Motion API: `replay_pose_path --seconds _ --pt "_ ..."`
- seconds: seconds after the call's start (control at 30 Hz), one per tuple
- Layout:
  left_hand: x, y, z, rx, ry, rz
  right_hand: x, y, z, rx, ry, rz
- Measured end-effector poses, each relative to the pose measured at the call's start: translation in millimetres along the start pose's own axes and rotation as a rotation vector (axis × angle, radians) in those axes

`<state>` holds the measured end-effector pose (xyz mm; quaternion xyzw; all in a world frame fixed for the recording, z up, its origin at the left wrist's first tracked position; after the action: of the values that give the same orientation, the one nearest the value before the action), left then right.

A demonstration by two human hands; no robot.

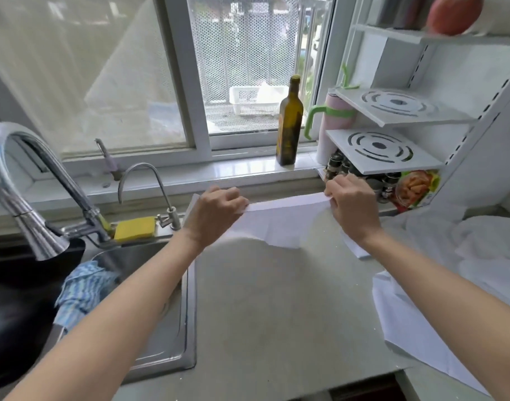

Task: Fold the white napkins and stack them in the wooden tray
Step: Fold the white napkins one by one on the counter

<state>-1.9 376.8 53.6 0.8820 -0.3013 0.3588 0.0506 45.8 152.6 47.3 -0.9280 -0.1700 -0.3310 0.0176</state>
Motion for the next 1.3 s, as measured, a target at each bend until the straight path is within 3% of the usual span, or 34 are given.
replay_pose_path --seconds 0.1,0.2,0.3,0.43,0.57,0.73,0.8,0.87,1.07,1.2,1.3 --pt "-36 10 40 -0.058 -0.304 -0.043 -29 -8 16 0.019 -0.060 -0.151" --pt "-84 8 91 -0.072 -0.662 -0.260 -72 -17 67 0.063 -0.502 -0.241" --pt "-116 17 123 -0.163 -0.814 -0.435 -124 -28 109 0.128 -0.961 -0.302" --pt "-162 58 156 -0.151 -1.163 -0.382 -179 -36 137 0.091 -1.357 -0.305" --pt "-198 85 155 -0.283 -1.392 -0.406 -225 -32 139 0.148 -1.757 -0.206" --pt "-226 95 142 -0.626 -1.633 -0.591 -245 -24 128 0.392 -2.021 0.086" --pt "-233 95 141 -0.649 -1.710 -0.621 -240 -23 129 0.466 -2.015 0.133" --pt "-230 89 148 -0.650 -1.668 -0.676 -228 -18 140 0.447 -1.886 0.134" --pt "-190 48 176 -0.390 -1.201 -0.751 -191 -4 174 0.323 -1.251 0.150" --pt "-171 37 189 -0.228 -1.017 -0.732 -191 3 193 0.249 -1.089 0.299" --pt "-166 33 202 -0.180 -0.976 -0.717 -183 -1 201 0.189 -1.003 0.288"
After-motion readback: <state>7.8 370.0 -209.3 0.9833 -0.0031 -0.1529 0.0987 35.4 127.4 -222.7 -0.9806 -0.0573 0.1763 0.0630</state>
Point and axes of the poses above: each hand's wrist, its own x-axis towards the middle knuckle, its own z-axis out of the palm, y = z × x, the point moved 8 cm from there along x, towards the middle knuckle, and after that the axes turned 4 degrees about -x, right-handed, at the moved point
